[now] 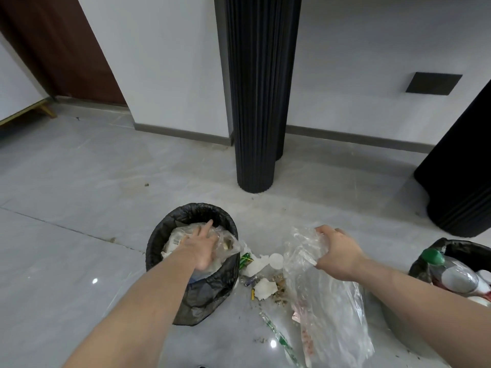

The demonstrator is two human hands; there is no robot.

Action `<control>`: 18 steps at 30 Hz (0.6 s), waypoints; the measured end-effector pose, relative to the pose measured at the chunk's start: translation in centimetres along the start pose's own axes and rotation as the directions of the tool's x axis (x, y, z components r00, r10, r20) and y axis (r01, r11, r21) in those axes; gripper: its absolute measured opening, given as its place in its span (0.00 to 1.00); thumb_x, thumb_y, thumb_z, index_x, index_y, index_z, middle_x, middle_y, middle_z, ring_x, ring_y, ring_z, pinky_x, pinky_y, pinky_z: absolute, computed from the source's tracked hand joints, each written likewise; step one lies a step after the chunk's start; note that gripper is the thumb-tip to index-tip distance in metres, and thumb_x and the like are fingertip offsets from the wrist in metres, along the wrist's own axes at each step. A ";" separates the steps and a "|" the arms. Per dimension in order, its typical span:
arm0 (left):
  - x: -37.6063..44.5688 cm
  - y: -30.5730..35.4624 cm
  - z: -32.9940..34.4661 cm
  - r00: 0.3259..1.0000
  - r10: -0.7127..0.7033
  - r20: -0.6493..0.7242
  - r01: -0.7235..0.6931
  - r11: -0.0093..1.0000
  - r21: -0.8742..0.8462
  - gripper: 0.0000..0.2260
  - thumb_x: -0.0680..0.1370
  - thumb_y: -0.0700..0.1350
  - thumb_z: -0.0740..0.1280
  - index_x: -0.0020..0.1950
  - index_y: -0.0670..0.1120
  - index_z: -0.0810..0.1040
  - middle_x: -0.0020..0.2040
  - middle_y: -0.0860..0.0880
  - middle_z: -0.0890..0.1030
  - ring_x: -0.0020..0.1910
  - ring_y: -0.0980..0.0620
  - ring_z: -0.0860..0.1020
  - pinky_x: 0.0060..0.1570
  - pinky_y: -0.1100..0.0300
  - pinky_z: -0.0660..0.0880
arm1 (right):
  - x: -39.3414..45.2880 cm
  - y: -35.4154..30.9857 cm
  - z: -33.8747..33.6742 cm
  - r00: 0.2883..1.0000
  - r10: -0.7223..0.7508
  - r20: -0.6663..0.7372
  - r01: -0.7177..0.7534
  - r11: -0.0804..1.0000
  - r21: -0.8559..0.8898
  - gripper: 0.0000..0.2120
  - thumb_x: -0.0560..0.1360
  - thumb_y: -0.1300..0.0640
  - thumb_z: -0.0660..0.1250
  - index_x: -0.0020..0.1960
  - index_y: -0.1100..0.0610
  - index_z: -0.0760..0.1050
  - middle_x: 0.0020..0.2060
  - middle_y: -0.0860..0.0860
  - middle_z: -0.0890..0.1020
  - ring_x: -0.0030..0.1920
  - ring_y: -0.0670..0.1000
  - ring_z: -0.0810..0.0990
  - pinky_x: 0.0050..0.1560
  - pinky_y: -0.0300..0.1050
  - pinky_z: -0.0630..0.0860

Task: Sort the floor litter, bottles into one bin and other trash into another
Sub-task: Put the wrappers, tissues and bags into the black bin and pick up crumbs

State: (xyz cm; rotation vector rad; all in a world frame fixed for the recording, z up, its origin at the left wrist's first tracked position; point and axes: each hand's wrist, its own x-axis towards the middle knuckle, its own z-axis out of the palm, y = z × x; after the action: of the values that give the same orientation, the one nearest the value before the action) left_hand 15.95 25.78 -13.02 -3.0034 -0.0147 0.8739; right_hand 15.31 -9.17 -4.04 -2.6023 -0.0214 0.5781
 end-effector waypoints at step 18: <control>-15.7 -6.6 -10.2 0.956 -0.078 -0.284 0.007 0.971 -0.240 0.30 0.75 0.37 0.63 0.76 0.53 0.68 0.82 0.49 0.57 0.79 0.43 0.57 0.75 0.50 0.61 | 1.9 -17.8 -2.2 0.923 -0.061 -0.381 0.240 0.864 0.442 0.28 0.72 0.53 0.75 0.68 0.47 0.67 0.62 0.51 0.69 0.47 0.46 0.75 0.40 0.41 0.77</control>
State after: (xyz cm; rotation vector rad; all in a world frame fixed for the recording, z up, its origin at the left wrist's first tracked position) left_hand 8.12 32.10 4.11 -3.3082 -0.1935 0.4434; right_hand 19.40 5.89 4.94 -2.1464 0.0291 0.0304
